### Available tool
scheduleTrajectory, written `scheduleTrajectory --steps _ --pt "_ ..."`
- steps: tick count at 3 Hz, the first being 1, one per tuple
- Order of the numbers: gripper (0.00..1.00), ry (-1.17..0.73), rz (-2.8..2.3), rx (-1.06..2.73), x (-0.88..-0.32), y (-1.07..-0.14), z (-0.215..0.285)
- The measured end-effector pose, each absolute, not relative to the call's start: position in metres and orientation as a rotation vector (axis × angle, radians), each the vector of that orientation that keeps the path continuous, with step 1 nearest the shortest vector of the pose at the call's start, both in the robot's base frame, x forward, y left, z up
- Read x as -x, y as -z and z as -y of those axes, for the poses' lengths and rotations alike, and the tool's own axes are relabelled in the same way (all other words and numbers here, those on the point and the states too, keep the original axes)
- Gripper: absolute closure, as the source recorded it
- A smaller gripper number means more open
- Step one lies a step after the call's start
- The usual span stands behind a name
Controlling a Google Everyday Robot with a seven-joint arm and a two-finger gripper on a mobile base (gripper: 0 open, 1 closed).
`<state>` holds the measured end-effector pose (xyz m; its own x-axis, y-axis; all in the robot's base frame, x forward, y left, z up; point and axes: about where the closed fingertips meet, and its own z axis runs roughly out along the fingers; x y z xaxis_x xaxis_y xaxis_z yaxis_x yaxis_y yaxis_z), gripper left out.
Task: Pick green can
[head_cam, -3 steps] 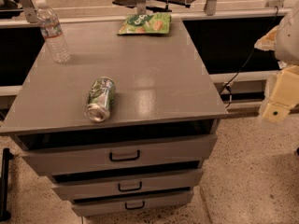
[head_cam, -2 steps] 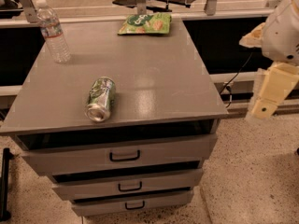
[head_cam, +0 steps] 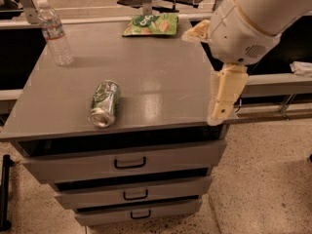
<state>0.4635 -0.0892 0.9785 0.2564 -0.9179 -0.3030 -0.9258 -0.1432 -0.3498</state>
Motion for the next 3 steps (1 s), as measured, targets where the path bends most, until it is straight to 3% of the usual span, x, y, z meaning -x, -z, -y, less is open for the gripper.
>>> scheduleTrajectory --steps 1,3 --pt "0.00 -0.076 -1.404 2.218 -0.4493 -0.9807 0.0239" --pt "0.00 -0.077 -1.351 2.244 -0.4460 -0.9822 0.0144"
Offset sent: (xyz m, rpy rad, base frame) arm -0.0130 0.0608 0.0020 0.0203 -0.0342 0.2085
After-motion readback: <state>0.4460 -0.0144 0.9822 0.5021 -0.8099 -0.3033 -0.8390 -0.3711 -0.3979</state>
